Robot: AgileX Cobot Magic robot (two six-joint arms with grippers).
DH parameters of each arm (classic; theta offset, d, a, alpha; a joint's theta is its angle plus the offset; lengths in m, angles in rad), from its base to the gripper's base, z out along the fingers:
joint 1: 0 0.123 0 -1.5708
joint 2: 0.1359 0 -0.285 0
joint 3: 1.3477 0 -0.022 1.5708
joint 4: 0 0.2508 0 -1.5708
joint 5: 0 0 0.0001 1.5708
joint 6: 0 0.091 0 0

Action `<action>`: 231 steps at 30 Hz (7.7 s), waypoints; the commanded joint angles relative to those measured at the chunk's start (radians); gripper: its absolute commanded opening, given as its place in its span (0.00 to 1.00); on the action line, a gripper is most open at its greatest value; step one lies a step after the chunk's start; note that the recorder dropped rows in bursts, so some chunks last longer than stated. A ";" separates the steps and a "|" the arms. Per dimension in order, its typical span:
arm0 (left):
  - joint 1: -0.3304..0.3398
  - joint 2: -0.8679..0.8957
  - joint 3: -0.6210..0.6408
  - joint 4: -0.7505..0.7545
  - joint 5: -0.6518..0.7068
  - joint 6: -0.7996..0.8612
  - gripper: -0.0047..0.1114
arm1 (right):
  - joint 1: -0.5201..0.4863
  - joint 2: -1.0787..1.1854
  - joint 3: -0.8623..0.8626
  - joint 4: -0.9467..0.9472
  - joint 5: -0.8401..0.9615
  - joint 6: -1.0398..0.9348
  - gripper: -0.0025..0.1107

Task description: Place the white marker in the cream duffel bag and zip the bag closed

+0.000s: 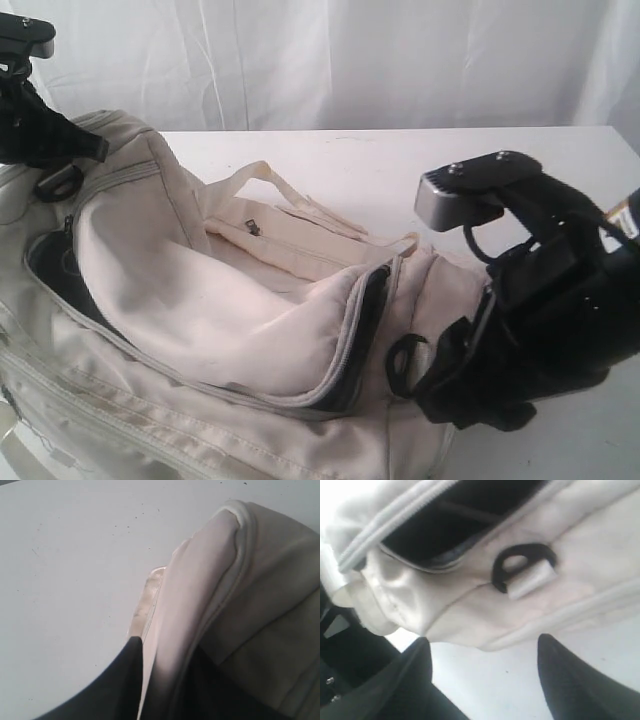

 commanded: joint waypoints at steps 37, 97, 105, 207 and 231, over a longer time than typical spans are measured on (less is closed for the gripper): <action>-0.002 -0.046 -0.004 -0.025 0.062 0.047 0.29 | -0.229 0.119 0.181 0.066 -0.577 0.044 0.02; -0.172 -0.089 -0.002 -0.605 0.126 0.472 0.19 | -0.092 0.643 -0.276 0.853 -0.033 -1.102 0.39; -0.174 -0.089 -0.002 -0.679 0.102 0.525 0.19 | -0.018 0.684 -0.310 0.937 -0.037 -1.196 0.39; -0.174 -0.089 -0.002 -0.907 0.172 0.734 0.19 | -0.009 1.000 -0.535 0.979 -0.322 -1.109 0.50; -0.176 -0.089 -0.002 -0.909 0.205 0.776 0.19 | -0.040 0.846 -0.472 0.680 -0.146 -0.826 0.02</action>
